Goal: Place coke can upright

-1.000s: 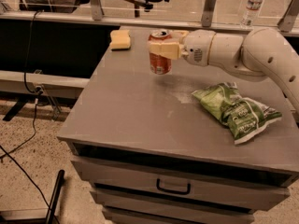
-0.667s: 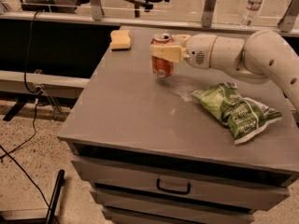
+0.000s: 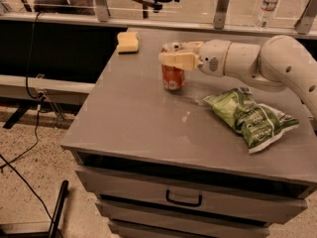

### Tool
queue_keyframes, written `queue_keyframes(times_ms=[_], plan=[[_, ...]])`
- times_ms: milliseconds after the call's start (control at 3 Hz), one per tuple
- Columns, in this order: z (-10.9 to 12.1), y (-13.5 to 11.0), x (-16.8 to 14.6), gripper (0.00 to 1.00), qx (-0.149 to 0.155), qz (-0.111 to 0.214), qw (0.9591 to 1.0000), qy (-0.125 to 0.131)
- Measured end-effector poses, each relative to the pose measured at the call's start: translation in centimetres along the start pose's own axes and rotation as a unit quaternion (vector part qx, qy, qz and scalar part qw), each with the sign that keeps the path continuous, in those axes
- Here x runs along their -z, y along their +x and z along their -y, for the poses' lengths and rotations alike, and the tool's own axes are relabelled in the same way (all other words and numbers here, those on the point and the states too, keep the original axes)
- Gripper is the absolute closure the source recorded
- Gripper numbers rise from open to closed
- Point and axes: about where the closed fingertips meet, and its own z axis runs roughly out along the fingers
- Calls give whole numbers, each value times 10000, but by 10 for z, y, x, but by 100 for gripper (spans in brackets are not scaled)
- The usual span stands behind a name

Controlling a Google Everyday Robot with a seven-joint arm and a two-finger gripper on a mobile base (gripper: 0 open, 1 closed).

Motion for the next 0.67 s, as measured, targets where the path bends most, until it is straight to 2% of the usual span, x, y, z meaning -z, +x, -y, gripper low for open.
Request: queue_keyframes(times_ms=[333,667], plan=[[1,1,4,0,22,-47,10000,50],[2,-5,13,0,289,-226,9992,133]])
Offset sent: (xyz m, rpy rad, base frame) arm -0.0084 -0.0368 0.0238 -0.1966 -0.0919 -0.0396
